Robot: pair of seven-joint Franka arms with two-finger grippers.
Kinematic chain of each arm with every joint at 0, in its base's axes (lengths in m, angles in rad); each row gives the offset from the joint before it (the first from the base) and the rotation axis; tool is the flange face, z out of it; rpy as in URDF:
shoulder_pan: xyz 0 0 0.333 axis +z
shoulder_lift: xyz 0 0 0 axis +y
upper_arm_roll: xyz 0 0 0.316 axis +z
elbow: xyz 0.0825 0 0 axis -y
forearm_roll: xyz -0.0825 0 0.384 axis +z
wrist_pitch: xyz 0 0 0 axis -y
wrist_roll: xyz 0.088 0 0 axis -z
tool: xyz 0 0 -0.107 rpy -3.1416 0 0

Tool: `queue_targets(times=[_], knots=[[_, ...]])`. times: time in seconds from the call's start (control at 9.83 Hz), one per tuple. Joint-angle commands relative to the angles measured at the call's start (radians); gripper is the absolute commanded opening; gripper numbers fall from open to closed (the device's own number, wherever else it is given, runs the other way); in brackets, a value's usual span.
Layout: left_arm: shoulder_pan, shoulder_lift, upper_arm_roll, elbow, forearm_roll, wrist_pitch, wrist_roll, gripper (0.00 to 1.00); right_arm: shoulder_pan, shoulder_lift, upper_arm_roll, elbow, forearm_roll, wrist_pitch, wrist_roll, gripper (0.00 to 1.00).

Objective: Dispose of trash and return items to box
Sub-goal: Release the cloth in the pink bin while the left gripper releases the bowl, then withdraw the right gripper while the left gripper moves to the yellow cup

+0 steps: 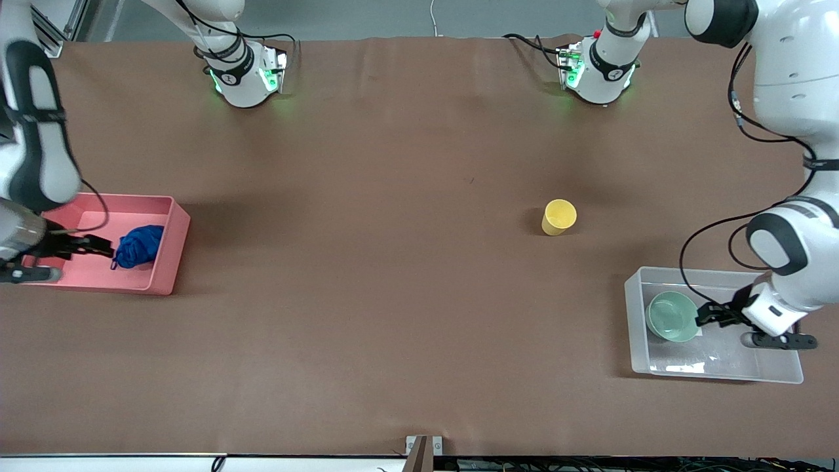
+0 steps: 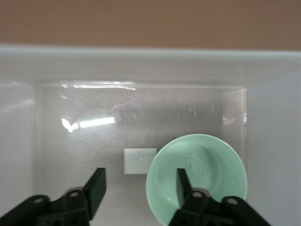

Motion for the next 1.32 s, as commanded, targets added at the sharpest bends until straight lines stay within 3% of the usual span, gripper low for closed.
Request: queue_targets(times=[0.0,0.2,0.41,0.61,0.71,0.92,1.22], knots=[[-0.010,-0.179,-0.029,-0.055,0.140,-0.161,-0.030,1.00,0.109,-0.045,0.001,0.134,-0.007,-0.228,0.181,1.00],[-0.010,-0.377,-0.095,-0.195,0.165,-0.215,-0.141,1.00,0.189,-0.089,0.001,0.238,-0.010,-0.382,0.348,1.00],[-0.011,-0.543,-0.170,-0.371,0.194,-0.214,-0.249,1.00,0.177,-0.202,-0.005,0.236,0.005,-0.387,0.344,1.00],[-0.018,-0.631,-0.224,-0.505,0.199,-0.203,-0.309,1.00,0.139,-0.283,-0.008,0.234,0.049,-0.475,0.317,1.00],[-0.046,-0.639,-0.241,-0.557,0.199,-0.200,-0.312,1.00,0.110,-0.284,-0.008,0.252,0.086,-0.522,0.291,1.00],[-0.073,-0.640,-0.275,-0.683,0.199,-0.084,-0.344,0.98,0.105,-0.281,-0.008,0.259,0.073,-0.519,0.276,1.00],[-0.070,-0.536,-0.367,-0.826,0.199,0.158,-0.354,0.98,0.146,-0.278,0.001,0.258,0.009,-0.504,0.271,1.00]])
